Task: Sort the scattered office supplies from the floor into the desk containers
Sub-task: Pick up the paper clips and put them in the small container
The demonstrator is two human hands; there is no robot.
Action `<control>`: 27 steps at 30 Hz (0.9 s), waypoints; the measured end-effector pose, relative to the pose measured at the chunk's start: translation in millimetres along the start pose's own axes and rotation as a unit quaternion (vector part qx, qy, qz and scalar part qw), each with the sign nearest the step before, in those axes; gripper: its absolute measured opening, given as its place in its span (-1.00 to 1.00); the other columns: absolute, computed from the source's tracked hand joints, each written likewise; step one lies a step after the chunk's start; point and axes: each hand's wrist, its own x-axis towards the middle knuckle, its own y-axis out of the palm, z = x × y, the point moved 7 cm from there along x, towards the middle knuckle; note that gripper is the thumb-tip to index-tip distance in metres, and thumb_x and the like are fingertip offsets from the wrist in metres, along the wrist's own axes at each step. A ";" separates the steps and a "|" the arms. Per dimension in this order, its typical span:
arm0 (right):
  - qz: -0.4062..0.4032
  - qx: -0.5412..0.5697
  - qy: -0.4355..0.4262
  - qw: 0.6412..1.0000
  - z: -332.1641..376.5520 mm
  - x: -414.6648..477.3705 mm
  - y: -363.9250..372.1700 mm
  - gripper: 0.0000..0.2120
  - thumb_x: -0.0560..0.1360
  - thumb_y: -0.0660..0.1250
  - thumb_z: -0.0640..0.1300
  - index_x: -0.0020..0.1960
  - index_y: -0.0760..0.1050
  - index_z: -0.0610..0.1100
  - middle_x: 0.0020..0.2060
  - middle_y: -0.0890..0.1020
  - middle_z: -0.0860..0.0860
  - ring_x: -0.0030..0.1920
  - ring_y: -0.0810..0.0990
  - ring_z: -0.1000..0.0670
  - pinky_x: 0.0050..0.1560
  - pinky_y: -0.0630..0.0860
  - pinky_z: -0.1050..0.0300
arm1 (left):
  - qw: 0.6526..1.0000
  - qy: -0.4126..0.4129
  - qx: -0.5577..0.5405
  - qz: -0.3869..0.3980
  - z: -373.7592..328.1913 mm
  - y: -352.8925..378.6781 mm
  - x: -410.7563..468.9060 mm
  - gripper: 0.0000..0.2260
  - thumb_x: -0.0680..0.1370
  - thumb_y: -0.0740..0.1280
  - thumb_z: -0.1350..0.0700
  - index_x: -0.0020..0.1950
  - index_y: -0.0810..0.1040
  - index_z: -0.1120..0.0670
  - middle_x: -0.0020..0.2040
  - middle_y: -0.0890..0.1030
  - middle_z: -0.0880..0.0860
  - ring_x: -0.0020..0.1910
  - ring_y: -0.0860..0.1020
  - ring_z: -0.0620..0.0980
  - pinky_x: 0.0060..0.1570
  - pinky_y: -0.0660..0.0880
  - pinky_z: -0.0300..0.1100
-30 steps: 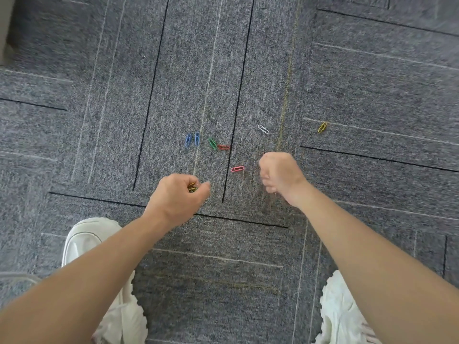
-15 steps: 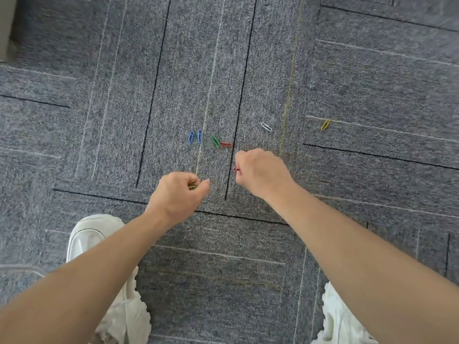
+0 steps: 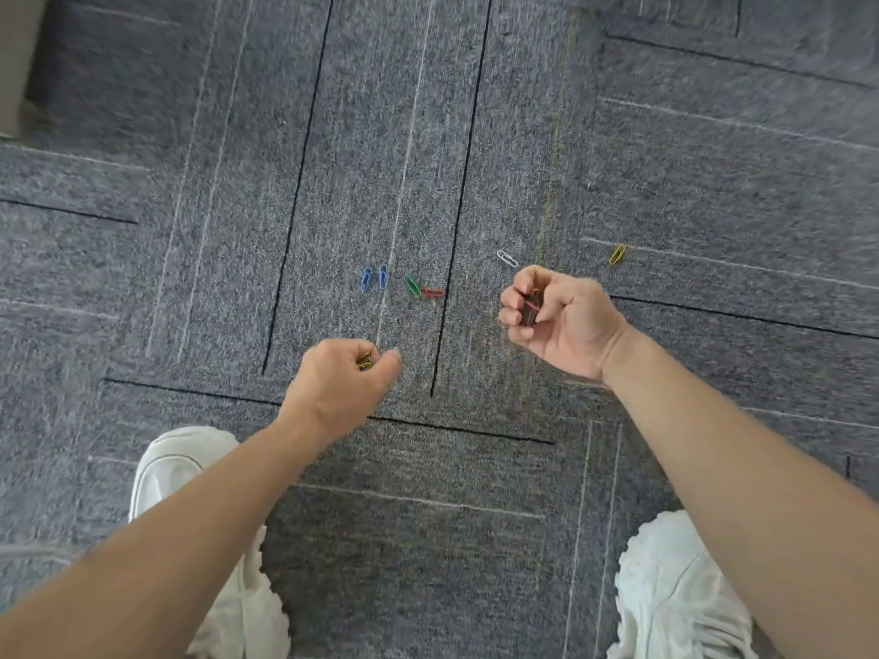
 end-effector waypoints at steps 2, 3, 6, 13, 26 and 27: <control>-0.036 -0.023 -0.012 0.999 10.2 5.6 -3.3 -0.80 0.23 0.10 -0.37 -0.23 0.31 -0.12 -0.36 0.40 -0.03 -0.40 0.36 0.03 -0.48 0.25 0.23 | 1.000 0.004 -0.007 -0.005 -1.5 -2.1 2.0 -0.59 0.58 0.34 -0.04 -0.41 0.37 0.10 -0.53 0.35 -0.01 -0.57 0.25 -0.04 -0.55 0.24 -0.25; -0.085 -0.095 -0.029 0.991 17.6 8.6 -7.1 -0.86 0.30 0.17 -0.34 -0.23 0.34 -0.12 -0.40 0.39 0.00 -0.44 0.33 0.06 -0.50 0.22 0.23 | 1.000 0.007 -0.012 -0.004 -1.6 -2.6 2.9 -0.59 0.58 0.34 -0.03 -0.41 0.37 0.10 -0.53 0.35 0.00 -0.56 0.26 -0.03 -0.54 0.25 -0.23; -0.265 -0.503 -0.113 0.815 52.1 14.0 -13.0 -0.86 0.50 0.39 -0.10 -0.17 0.52 -0.15 -0.41 0.49 0.05 -0.46 0.39 0.10 -0.40 0.31 0.22 | 0.999 0.007 -0.031 0.008 -1.9 -1.1 4.1 -0.59 0.58 0.33 -0.03 -0.40 0.40 0.12 -0.52 0.37 0.02 -0.55 0.27 -0.01 -0.52 0.26 -0.21; -0.268 -0.769 -0.054 0.578 48.7 39.3 26.3 -0.80 0.51 0.36 -0.15 -0.20 0.39 -0.18 -0.31 0.46 -0.05 -0.38 0.47 -0.01 -0.40 0.40 0.11 | 0.999 0.006 -0.048 0.010 -10.6 2.6 4.3 -0.58 0.59 0.33 -0.01 -0.43 0.37 0.08 -0.56 0.35 -0.05 -0.59 0.24 -0.06 -0.58 0.21 -0.28; -0.271 -0.013 -0.070 0.960 55.4 -20.6 -84.9 -0.84 0.39 0.12 -0.27 -0.32 0.27 -0.07 -0.43 0.31 0.02 -0.45 0.23 0.05 -0.46 0.12 0.21 | 0.992 -0.038 -0.121 -0.018 -24.1 13.5 9.1 -0.67 0.58 0.33 0.03 -0.33 0.43 0.15 -0.42 0.38 0.11 -0.42 0.27 0.02 -0.37 0.27 -0.10; -0.335 -0.041 -0.078 0.938 61.0 -26.7 -99.1 -0.79 0.46 0.15 -0.23 -0.33 0.27 -0.06 -0.44 0.29 0.04 -0.48 0.19 0.06 -0.48 0.09 0.21 | 0.992 -0.041 -0.120 -0.019 -25.8 14.9 9.1 -0.68 0.58 0.33 0.03 -0.32 0.43 0.14 -0.41 0.39 0.11 -0.42 0.27 0.02 -0.37 0.26 -0.12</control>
